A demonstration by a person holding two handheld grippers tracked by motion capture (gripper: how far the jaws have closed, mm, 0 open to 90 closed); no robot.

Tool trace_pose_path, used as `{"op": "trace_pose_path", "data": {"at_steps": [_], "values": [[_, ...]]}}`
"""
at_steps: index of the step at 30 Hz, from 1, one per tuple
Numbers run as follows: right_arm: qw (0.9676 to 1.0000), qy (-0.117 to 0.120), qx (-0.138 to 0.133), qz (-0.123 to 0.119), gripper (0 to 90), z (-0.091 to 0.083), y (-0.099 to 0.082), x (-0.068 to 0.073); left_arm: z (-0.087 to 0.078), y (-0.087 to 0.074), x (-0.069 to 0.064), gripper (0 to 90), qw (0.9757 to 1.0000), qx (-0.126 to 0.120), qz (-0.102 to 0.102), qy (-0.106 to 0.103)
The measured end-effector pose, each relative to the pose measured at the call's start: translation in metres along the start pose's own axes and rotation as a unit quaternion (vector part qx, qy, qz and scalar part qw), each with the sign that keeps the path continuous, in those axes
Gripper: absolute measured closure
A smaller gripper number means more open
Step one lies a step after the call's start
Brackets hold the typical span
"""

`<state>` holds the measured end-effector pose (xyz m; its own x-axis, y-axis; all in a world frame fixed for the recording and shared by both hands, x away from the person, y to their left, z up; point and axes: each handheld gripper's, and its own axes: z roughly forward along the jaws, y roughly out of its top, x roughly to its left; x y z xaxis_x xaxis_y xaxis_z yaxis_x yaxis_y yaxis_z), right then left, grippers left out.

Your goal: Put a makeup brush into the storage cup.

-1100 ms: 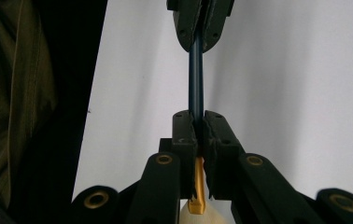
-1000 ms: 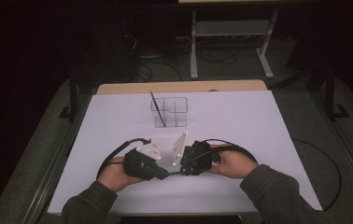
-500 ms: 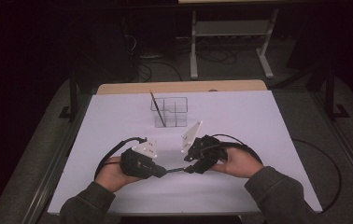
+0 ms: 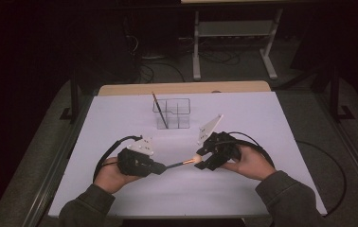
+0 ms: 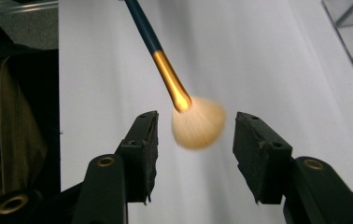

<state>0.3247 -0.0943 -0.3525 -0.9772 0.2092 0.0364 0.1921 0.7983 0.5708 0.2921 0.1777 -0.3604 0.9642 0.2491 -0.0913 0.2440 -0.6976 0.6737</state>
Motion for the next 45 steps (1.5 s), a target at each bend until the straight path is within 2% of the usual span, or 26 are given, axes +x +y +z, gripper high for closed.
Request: {"op": "trace_pose_path", "data": {"at_steps": [1,6,10,16,19,24,26,32,34,36,39,40,41,45], "values": [[1.0,0.002,-0.002,0.008,49.3,0.0,-0.001,-0.001,-0.001,0.0,0.001,84.9,1.0,-0.003,-0.001,0.002],[0.9998,0.002,-0.006,0.017,50.6,0.0,-0.005,-0.004,-0.006,-0.002,0.003,84.9,0.9997,-0.015,-0.01,0.013],[0.9996,0.006,-0.01,0.024,55.1,0.002,-0.006,-0.005,-0.008,-0.002,0.005,84.9,0.9992,-0.027,-0.018,0.025],[0.9988,0.018,-0.027,0.035,60.5,0.002,-0.004,-0.006,-0.007,0.0,0.007,84.8,0.9977,-0.038,-0.039,0.041],[0.9987,0.014,-0.036,0.033,62.1,0.002,-0.002,-0.007,-0.006,0.001,0.009,84.8,0.997,-0.043,-0.046,0.045],[0.9976,0.015,-0.05,0.046,63.6,0.001,0.004,-0.007,-0.003,0.005,0.009,84.8,0.9954,-0.057,-0.058,0.052],[0.9971,0.011,-0.057,0.05,64.5,0.001,0.006,-0.009,-0.001,0.007,0.009,84.8,0.9947,-0.062,-0.064,0.052],[0.994,0.011,-0.082,0.071,69.3,-0.006,0.008,-0.01,0.006,0.012,0.008,84.8,0.9948,-0.066,-0.065,0.042],[0.9939,0.007,-0.086,0.068,69.9,-0.008,0.008,-0.01,0.008,0.012,0.008,84.8,0.9951,-0.064,-0.061,0.043],[0.9933,0.004,-0.089,0.073,70.3,-0.009,0.008,-0.009,0.009,0.013,0.008,84.8,0.9947,-0.067,-0.066,0.042],[0.9926,0.005,-0.097,0.073,71.5,-0.011,0.009,-0.01,0.011,0.014,0.008,84.8,0.9955,-0.062,-0.059,0.041],[0.9919,0.007,-0.099,0.08,71.6,-0.012,0.01,-0.009,0.013,0.015,0.007,84.8,0.9956,-0.061,-0.058,0.04],[0.9918,0.005,-0.105,0.073,71.7,-0.013,0.011,-0.01,0.014,0.015,0.007,84.8,0.9958,-0.06,-0.056,0.039],[0.9899,0.013,-0.117,0.079,74.0,-0.017,0.015,-0.009,0.018,0.017,0.005,84.8,0.9959,-0.06,-0.057,0.036]]}}
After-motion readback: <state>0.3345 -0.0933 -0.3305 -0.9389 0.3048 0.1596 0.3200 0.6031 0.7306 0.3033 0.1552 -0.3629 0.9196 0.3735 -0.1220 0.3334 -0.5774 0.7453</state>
